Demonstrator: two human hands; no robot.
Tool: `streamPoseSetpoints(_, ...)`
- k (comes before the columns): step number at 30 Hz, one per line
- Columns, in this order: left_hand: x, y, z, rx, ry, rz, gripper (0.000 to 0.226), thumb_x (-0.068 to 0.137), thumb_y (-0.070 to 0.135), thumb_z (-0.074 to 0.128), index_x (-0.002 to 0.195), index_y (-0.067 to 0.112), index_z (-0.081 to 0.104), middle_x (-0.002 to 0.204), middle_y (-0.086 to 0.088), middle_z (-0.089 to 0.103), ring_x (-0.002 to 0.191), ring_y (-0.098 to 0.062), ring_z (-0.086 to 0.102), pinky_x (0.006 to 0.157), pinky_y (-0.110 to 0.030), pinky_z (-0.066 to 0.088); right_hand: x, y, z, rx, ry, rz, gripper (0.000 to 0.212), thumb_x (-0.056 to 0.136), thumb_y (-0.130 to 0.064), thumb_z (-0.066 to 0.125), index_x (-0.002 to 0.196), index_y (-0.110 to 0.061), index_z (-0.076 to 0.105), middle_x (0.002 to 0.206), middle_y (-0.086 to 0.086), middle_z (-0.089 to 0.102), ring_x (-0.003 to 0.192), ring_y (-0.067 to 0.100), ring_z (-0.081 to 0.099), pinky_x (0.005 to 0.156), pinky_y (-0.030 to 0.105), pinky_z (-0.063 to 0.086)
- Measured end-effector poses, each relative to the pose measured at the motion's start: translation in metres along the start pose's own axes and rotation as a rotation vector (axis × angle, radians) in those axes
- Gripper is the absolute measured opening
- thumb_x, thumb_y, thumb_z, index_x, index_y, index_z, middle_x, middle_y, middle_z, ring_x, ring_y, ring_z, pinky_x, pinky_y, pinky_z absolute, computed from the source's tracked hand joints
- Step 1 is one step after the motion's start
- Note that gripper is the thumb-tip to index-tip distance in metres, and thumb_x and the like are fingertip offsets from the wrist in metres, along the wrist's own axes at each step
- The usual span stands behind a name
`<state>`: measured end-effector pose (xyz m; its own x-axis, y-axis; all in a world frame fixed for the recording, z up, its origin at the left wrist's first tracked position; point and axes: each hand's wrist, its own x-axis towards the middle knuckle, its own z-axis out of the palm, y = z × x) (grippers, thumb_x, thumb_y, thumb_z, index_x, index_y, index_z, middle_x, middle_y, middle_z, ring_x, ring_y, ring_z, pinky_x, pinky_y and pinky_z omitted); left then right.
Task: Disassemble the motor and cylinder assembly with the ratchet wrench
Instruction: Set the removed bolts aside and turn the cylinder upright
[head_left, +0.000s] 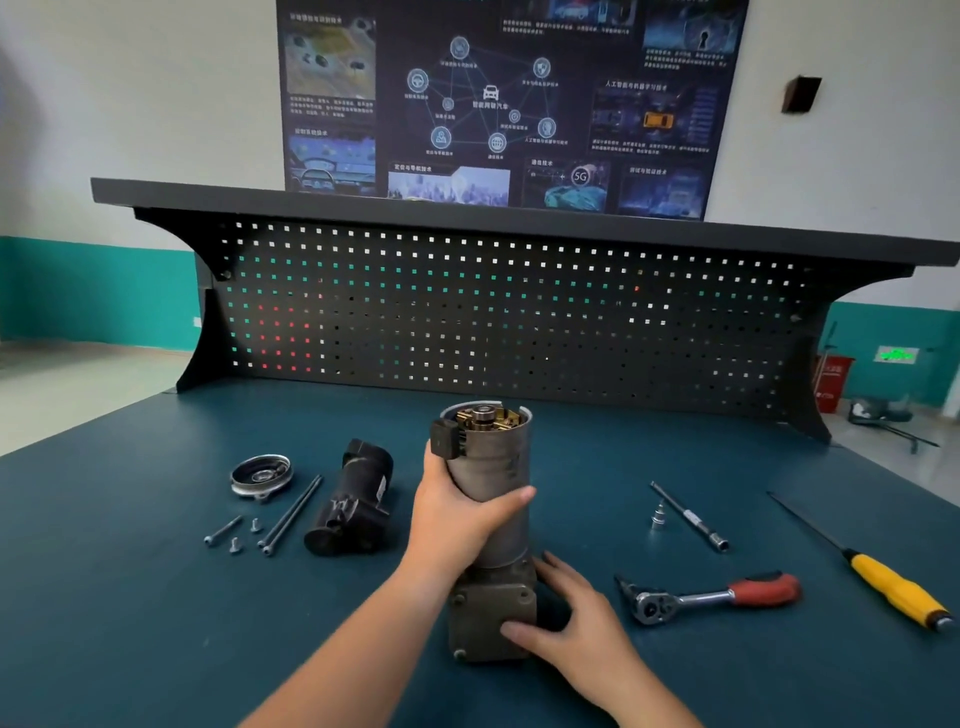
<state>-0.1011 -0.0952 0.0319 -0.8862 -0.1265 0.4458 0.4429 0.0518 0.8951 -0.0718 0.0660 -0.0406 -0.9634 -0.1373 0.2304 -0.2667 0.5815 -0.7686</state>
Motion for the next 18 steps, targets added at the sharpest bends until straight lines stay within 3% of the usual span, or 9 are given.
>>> streamPoseSetpoints(3,0.001,0.000,0.000,0.066,0.001,0.028,0.082,0.045,0.043,0.085,0.116,0.032,0.046,0.105,0.014,0.064,0.095,0.004,0.061,0.074,-0.013,0.048,0.000,0.001,0.001,0.010,0.006,-0.009,0.083,0.066,-0.043,0.083,0.139,-0.035,0.043,0.152,-0.003,0.032,0.140,0.007,0.026,0.108,0.019,0.023)
streamPoseSetpoints(8,-0.004,0.002,-0.004,0.096,0.017,0.068,0.073,0.050,0.037,0.083,0.113,0.034,0.046,0.103,0.015,0.064,0.091,0.011,0.060,0.068,-0.003,0.046,0.002,0.001,0.002,0.027,-0.016,-0.019,0.082,0.065,-0.045,0.081,0.137,-0.041,0.041,0.152,-0.005,0.030,0.139,0.003,0.022,0.107,0.017,0.021)
streamPoseSetpoints(14,-0.022,0.010,-0.011,0.124,0.014,0.164,0.087,0.048,0.046,0.082,0.124,0.022,0.048,0.106,0.015,0.066,0.098,0.008,0.060,0.076,-0.004,0.044,-0.003,-0.005,0.001,0.035,-0.107,-0.099,0.070,0.066,-0.046,0.081,0.112,-0.064,0.032,0.122,-0.041,0.022,0.132,-0.009,0.016,0.105,0.015,0.017)
streamPoseSetpoints(16,-0.027,0.011,-0.012,0.142,0.024,0.191,0.090,0.049,0.043,0.083,0.127,0.020,0.046,0.109,0.012,0.065,0.101,0.008,0.059,0.079,-0.002,0.043,-0.006,-0.006,0.000,0.097,-0.160,-0.131,0.061,0.073,-0.044,0.076,0.114,-0.061,0.034,0.122,-0.044,0.022,0.135,-0.008,0.013,0.106,0.015,0.016)
streamPoseSetpoints(18,-0.030,0.013,-0.013,0.157,0.051,0.207,0.089,0.050,0.037,0.085,0.128,0.020,0.046,0.109,0.012,0.064,0.101,0.011,0.057,0.079,0.000,0.041,-0.013,-0.011,-0.002,0.306,-0.140,-0.185,0.056,0.077,-0.055,0.065,0.125,-0.049,0.038,0.135,-0.032,0.035,0.139,-0.002,0.024,0.106,0.014,0.022)
